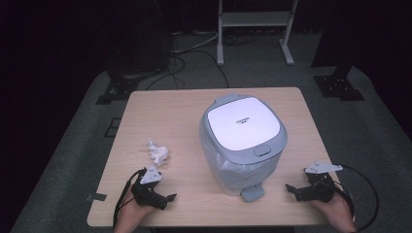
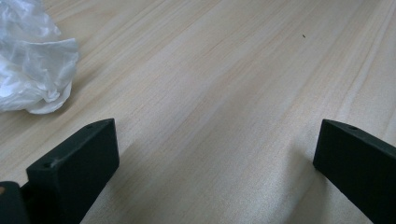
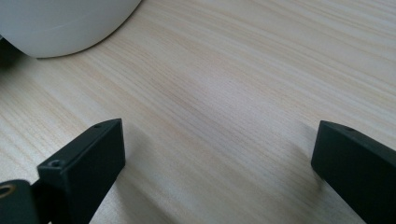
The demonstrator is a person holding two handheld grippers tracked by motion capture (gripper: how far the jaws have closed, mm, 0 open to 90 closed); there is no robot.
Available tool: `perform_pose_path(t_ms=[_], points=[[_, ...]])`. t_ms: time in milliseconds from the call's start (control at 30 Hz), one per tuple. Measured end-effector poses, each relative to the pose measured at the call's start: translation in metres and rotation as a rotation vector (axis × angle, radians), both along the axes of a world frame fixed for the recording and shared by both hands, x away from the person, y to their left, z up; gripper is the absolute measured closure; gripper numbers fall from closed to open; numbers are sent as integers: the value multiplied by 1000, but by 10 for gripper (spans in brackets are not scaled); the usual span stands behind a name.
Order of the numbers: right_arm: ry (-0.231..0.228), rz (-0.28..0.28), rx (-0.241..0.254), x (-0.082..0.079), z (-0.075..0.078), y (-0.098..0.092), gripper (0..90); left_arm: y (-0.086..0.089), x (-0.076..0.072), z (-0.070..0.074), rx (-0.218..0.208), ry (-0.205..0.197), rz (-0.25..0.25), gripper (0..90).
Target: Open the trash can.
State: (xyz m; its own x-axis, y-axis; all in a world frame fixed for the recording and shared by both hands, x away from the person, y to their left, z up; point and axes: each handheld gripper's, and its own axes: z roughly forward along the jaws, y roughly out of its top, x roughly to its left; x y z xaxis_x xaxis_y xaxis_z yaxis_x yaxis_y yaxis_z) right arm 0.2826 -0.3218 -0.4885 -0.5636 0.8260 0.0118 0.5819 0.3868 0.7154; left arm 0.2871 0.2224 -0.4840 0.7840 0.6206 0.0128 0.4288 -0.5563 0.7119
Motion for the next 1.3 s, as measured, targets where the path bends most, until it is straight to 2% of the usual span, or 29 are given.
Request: perform_pose_path(t_ms=[200,300,400,433,600,633,700,733,867,900,1000,1033,1067,1133,1167,1233,1300], points=[[-7,-6,3,-1,0,0,49,0,0,0,0,0,0,0],[-11,-4,8,-5,3,-2,155,0,0,0,0,0,0,0],[-2,-7,3,-6,4,-3,174,0,0,0,0,0,0,0],[0,2,6,-7,6,-5,247,0,0,0,0,0,0,0],[-8,15,25,-9,13,-6,308,0,0,0,1,0,0,0],[-20,24,41,-10,17,-6,346,0,0,0,0,0,-1,0],[-28,28,45,-10,18,-5,362,0,0,0,0,0,-1,0],[-29,37,49,-11,19,-5,399,0,0,0,0,0,-1,0],[-18,61,66,-10,22,-6,470,0,0,0,0,0,0,0],[-21,71,76,-10,24,-6,520,0,0,0,0,0,-1,0],[-22,76,90,-10,26,-7,566,0,0,0,0,0,-1,0],[-21,76,102,-10,29,-8,620,0,0,0,0,0,-1,0],[-21,76,102,-10,29,-8,620,0,0,0,0,0,-1,0],[-13,76,119,-10,34,-10,703,0,0,0,0,0,-1,0],[-13,76,119,-10,34,-10,703,0,0,0,0,0,-1,0],[-2,85,132,-10,39,-11,786,0,0,0,0,0,0,0],[5,90,139,-10,41,-11,809,0,0,0,0,0,-1,0]])
